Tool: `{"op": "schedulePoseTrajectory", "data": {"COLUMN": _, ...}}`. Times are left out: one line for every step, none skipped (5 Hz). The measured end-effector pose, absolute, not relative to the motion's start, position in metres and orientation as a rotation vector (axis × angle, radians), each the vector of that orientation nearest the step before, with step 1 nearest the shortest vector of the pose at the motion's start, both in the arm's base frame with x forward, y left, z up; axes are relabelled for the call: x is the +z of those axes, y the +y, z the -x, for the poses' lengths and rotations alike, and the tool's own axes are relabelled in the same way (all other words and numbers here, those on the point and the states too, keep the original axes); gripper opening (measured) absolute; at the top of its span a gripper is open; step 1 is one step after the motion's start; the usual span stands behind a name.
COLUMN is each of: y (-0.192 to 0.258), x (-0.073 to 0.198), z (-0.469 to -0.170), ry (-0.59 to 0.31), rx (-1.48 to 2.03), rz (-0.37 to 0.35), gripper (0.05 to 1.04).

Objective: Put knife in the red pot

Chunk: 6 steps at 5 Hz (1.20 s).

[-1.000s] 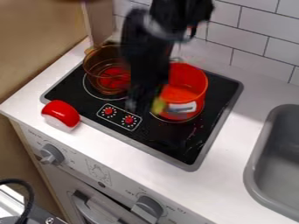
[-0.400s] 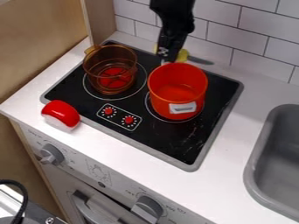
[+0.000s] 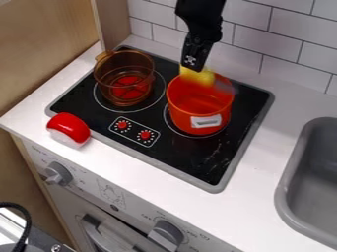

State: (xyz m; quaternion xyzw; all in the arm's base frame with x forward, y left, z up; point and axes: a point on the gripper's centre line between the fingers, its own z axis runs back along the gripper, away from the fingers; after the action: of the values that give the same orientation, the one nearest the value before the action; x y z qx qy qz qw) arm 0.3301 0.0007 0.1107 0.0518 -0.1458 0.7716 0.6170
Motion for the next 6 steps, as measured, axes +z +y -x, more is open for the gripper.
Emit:
{"op": "schedulePoseTrajectory", "data": {"y": -0.001, "x": 0.11, "z": -0.327, "ry": -0.33, "rx": 1.783, "rz": -0.138, "gripper": 0.982}}
{"op": "schedulePoseTrajectory", "data": {"y": -0.004, "x": 0.111, "z": -0.326, "ry": -0.327, "rx": 1.795, "rz": -0.138, "gripper": 0.999}}
{"op": "schedulePoseTrajectory", "data": {"y": -0.007, "x": 0.11, "z": -0.32, "ry": -0.315, "rx": 1.797, "rz": -0.179, "gripper": 0.999}}
{"op": "schedulePoseTrajectory", "data": {"y": -0.009, "x": 0.111, "z": -0.311, "ry": -0.309, "rx": 1.774, "rz": -0.244, "gripper": 0.999}}
{"op": "schedulePoseTrajectory", "data": {"y": -0.006, "x": 0.102, "z": -0.296, "ry": -0.303, "rx": 1.727, "rz": -0.289, "gripper": 0.999}}
{"op": "schedulePoseTrajectory", "data": {"y": 0.0, "x": 0.104, "z": -0.278, "ry": -0.326, "rx": 1.673, "rz": -0.256, "gripper": 0.999}}
